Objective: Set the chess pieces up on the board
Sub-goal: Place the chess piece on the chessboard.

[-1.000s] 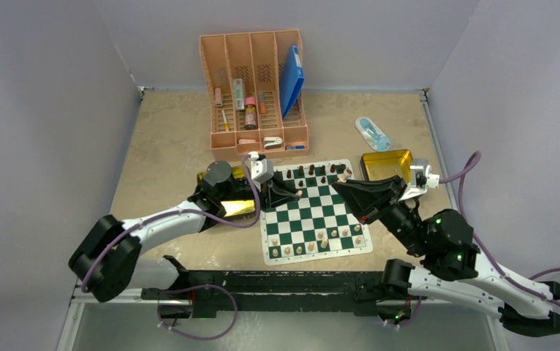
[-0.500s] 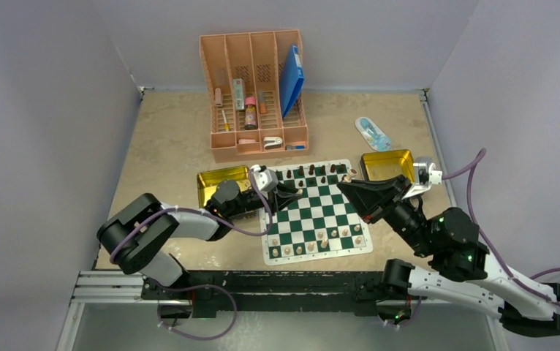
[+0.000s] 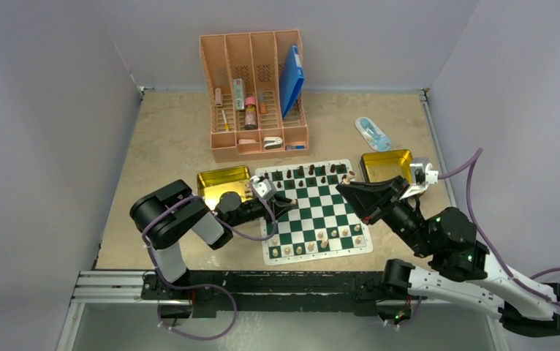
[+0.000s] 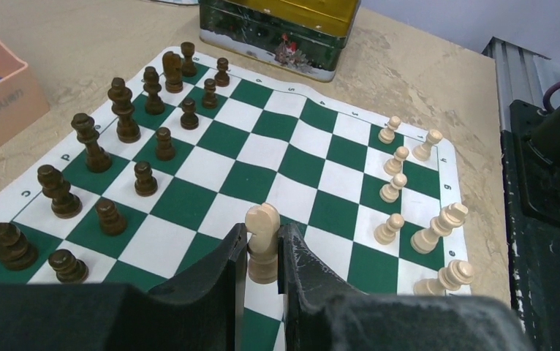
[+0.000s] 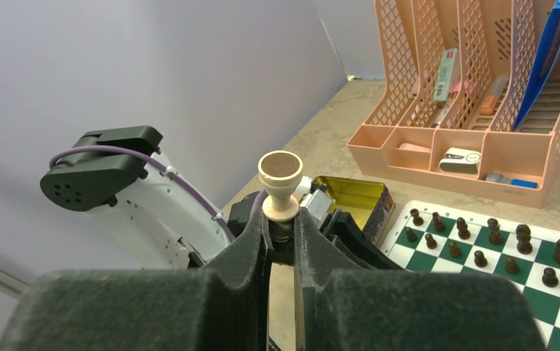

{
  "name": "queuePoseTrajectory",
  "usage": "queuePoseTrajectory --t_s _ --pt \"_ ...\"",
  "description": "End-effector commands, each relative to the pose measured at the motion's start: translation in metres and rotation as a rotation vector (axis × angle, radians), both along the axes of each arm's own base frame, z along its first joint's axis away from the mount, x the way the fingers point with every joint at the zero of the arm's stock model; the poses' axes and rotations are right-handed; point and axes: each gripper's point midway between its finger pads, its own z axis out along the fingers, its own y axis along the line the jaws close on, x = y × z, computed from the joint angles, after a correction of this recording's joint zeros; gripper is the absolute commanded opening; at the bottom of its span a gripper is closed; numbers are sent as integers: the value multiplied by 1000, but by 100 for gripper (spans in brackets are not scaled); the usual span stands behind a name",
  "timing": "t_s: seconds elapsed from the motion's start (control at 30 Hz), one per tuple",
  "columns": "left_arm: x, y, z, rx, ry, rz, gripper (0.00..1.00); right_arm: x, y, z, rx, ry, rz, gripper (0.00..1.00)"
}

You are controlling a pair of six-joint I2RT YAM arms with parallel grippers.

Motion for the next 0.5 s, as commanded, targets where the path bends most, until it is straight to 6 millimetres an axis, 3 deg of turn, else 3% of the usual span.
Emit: queuePoseTrajectory --t_s 0.0,0.27,0.47 --pt "-7 0 17 -85 -38 -10 1 -3 -3 19 67 -7 8 6" --pt "-29 -3 3 -63 1 -56 1 -3 0 20 79 -8 13 7" --pt "-36 -2 9 -76 -3 -52 1 -3 3 18 71 2 21 7"
